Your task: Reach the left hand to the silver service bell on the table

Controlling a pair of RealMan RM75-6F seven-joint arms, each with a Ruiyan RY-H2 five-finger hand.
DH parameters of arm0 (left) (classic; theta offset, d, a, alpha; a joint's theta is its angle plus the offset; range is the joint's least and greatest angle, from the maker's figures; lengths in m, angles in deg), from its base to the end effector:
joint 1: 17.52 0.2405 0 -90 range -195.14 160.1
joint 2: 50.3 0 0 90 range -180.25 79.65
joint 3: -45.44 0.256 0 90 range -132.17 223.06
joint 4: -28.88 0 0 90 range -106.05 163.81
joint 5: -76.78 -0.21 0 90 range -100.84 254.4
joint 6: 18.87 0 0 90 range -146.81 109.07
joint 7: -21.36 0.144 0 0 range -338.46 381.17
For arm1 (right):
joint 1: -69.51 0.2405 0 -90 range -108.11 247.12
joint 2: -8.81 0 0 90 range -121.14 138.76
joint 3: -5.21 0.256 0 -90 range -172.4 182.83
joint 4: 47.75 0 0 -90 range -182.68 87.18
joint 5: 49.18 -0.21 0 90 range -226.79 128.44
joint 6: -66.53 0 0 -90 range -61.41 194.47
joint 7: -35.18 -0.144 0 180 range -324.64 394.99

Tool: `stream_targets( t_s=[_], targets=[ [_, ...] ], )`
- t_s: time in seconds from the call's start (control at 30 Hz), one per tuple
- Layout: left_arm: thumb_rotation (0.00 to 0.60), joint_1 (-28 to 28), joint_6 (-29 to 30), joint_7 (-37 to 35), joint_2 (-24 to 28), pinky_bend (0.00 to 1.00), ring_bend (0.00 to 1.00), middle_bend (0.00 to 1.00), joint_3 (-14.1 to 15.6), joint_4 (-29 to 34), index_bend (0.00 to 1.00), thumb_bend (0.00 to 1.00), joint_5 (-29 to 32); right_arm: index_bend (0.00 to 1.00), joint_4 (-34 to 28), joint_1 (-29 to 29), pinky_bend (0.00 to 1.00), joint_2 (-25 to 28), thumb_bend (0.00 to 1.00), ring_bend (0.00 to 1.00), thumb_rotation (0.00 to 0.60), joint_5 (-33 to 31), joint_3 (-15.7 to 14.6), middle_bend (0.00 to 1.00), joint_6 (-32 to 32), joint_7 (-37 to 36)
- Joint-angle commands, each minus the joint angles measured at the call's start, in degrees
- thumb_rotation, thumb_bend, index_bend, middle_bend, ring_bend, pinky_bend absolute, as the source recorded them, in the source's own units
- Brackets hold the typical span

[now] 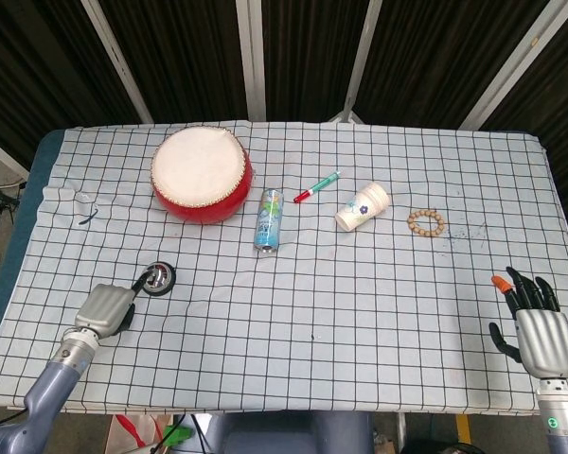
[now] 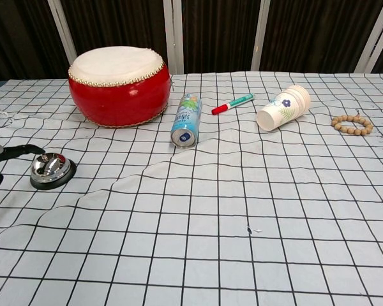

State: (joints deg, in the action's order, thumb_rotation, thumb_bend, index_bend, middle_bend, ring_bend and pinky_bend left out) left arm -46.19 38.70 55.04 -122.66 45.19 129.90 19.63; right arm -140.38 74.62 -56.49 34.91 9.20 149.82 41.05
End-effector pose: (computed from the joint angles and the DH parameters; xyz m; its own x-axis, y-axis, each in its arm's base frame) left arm -0.2508 0.2550 0.0408 0.5895 0.4441 0.6747 0.8001 -0.2063 -0.5633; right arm -0.3117 -0.1862 0.1523 0.4603 -0.0159 0.8876 -0.8875 0.0152 0.4605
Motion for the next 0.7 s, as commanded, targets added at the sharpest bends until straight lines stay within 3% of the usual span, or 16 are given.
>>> stream_targets(
  t_s=[0.03,0.17,0.37,0.47,0.53,0.63,0.7],
  targets=[
    [0.600,0.04,0.63,-0.11,0.29,0.78,0.73,0.88,-0.08,0.17,0.00,1.00,0.12,0.18,-0.04,0.00,0.08,0.01,0.40,0.12,0.600,0.04,0.00,0.08,0.02,-0.02],
    [0.600,0.63,3.97,-1.78,1.74,0.76,0.70,0.85,-1.15,2.16,0.00,0.99,-3.15,0.18,-0.12,0.04,0.08,-0.02,0.40,0.12,0.600,0.14,0.00,0.08,0.04,0.02],
    [0.600,3.22,12.15,-7.52,6.13,0.73,0.62,0.77,-2.81,7.13,0.00,0.94,-12.93,0.18,-0.08,0.13,0.08,-0.10,0.40,0.12,0.600,0.24,-0.12,0.08,-0.17,0.11],
    [0.600,6.31,18.59,-11.75,9.73,0.68,0.54,0.69,-2.81,10.05,0.00,0.85,-19.11,0.18,-0.11,0.13,0.08,-0.06,0.40,0.12,0.600,0.15,-0.11,0.08,-0.25,-0.03],
    [0.600,8.14,21.39,-13.48,11.63,0.61,0.46,0.60,-2.27,11.23,0.00,0.75,-21.30,0.18,-0.13,0.12,0.08,-0.03,0.40,0.12,0.600,0.12,-0.10,0.08,-0.24,-0.11],
    [0.600,11.09,24.28,-15.76,14.82,0.38,0.30,0.42,-0.41,13.22,0.00,0.62,-23.87,0.18,-0.28,0.08,0.08,0.01,0.40,0.12,0.600,0.23,-0.12,0.08,-0.13,-0.26],
    [0.600,12.48,24.69,-17.16,16.30,0.19,0.13,0.25,1.06,14.06,0.00,0.56,-24.91,0.18,-0.37,0.09,0.08,0.04,0.40,0.12,0.600,0.37,-0.16,0.08,-0.10,-0.29]
  ],
)
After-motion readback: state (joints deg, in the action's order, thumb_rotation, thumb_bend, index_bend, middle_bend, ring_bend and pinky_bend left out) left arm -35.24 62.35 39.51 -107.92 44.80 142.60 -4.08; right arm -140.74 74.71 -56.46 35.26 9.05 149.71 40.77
